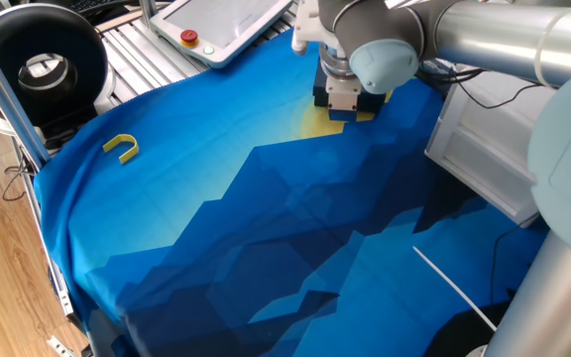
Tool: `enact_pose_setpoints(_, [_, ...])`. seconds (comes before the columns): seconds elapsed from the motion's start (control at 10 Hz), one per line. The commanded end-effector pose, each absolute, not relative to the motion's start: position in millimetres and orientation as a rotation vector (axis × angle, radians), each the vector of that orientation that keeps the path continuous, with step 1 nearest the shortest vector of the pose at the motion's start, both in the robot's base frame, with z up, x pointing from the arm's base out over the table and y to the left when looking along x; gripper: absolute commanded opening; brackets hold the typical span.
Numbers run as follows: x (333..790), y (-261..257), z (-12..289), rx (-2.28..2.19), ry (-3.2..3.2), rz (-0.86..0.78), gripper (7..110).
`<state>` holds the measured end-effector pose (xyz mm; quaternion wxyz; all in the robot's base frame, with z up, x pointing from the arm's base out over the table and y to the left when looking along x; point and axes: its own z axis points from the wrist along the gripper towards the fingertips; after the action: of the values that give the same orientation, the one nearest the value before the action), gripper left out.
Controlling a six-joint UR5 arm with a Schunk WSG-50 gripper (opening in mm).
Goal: Slide the outer casing onto the gift box
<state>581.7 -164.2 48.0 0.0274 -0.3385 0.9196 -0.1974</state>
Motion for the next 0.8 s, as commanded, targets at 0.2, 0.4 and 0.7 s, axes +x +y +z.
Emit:
enact_pose_setpoints(0.2, [589, -173, 56, -1.084, 2.799, -0.655, 7])
enact_pose_setpoints(0.4, [591, -177, 55, -1.098, 2.796, -0.679, 7])
enact_pose_setpoints(0.7, [593, -178, 53, -1.098, 2.796, -0.685, 7])
